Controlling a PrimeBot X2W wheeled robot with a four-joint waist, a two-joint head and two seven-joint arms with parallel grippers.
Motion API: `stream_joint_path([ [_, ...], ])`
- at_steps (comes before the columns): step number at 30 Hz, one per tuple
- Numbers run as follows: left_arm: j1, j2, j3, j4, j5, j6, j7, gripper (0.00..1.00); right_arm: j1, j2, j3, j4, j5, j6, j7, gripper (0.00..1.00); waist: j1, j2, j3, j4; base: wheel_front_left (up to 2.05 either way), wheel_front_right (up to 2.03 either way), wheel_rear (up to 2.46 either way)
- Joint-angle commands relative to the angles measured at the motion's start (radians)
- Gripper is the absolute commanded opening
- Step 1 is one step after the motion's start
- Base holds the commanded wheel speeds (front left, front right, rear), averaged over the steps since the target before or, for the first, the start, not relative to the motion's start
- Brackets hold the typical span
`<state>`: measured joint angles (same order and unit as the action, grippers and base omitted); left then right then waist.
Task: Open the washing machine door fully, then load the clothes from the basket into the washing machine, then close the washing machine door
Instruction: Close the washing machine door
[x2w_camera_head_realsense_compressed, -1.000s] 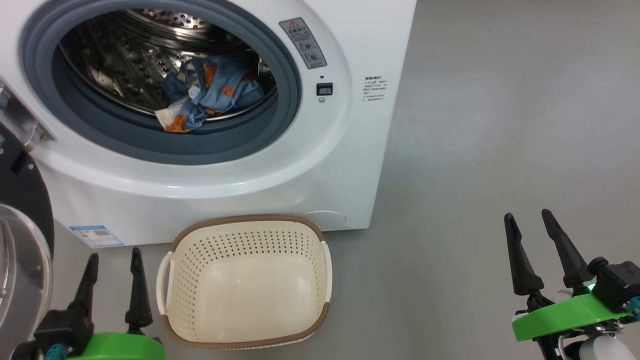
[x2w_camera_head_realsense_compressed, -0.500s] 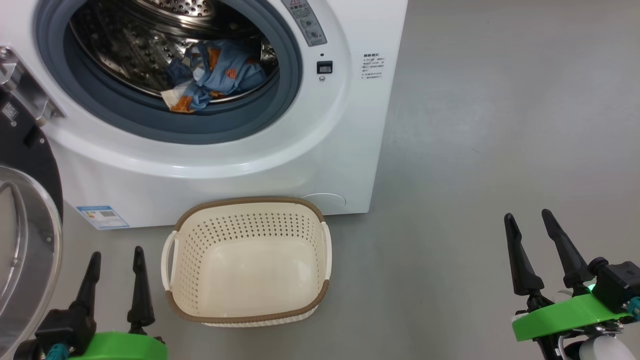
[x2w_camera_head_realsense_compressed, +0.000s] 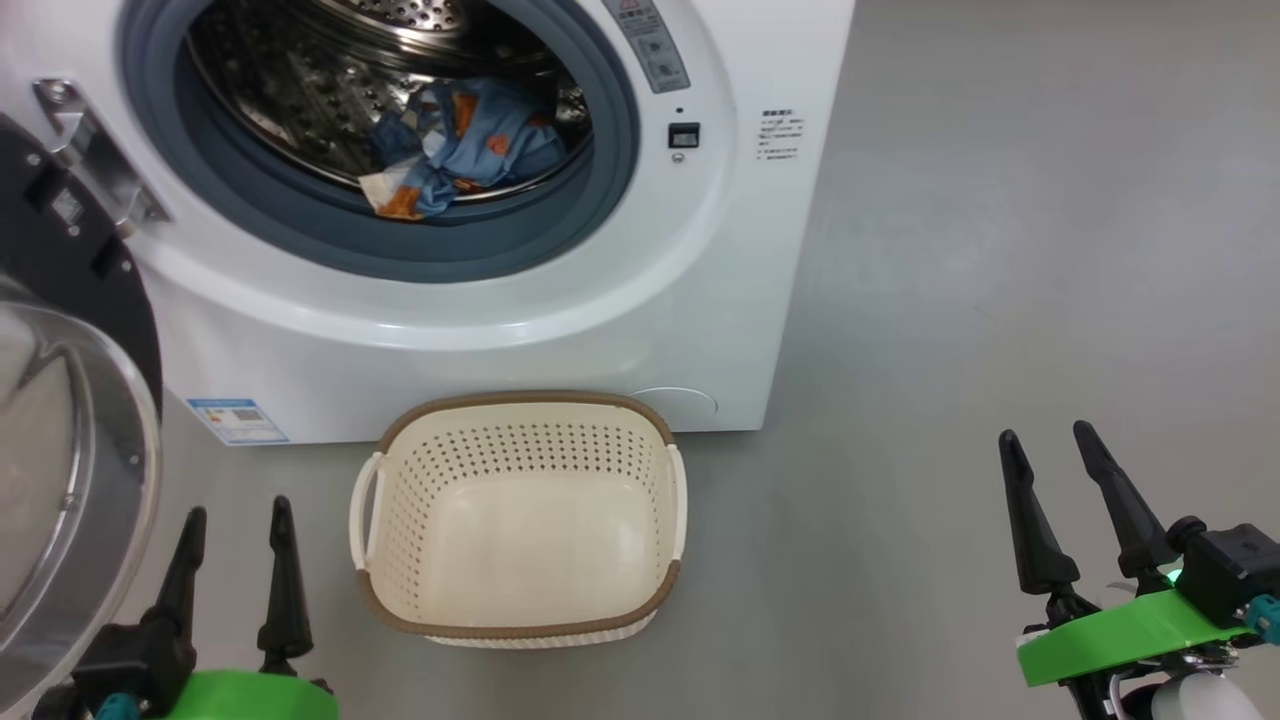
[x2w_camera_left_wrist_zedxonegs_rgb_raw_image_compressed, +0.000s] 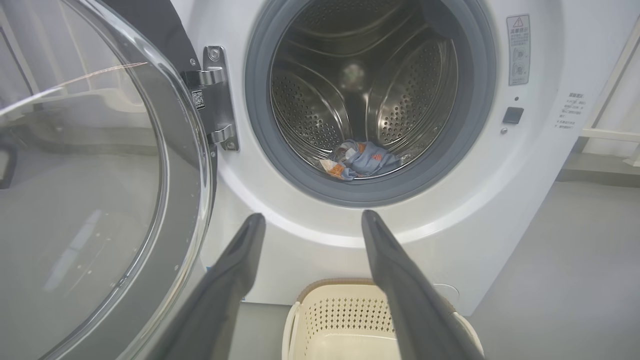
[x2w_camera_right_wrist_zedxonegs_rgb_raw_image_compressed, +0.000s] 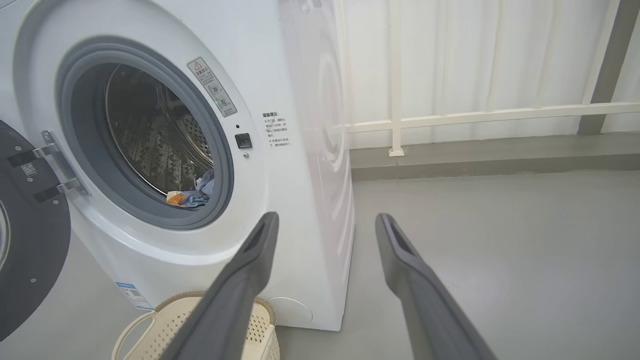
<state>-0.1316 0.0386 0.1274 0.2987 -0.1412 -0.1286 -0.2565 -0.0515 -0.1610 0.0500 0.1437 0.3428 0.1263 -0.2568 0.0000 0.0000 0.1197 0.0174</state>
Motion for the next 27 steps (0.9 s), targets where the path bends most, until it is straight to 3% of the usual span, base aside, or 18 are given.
stream_joint_path([
  [1, 0.012, 0.012, 0.027, -0.029, -0.011, -0.002, -0.005, 1.0, 0.003, -0.019, 0.025, -0.024, -0.001, 0.004, -0.005, 1.0, 0.0, 0.0, -0.005, 0.022, 0.0, 0.0, 0.0],
  [27, 0.069, 0.012, -0.014, -0.099, -0.09, 0.053, -0.005, 1.0, -0.034, -0.059, 0.128, -0.01, 0.007, 0.004, -0.005, 1.0, 0.0, 0.0, -0.027, 0.292, 0.0, 0.0, 0.0],
])
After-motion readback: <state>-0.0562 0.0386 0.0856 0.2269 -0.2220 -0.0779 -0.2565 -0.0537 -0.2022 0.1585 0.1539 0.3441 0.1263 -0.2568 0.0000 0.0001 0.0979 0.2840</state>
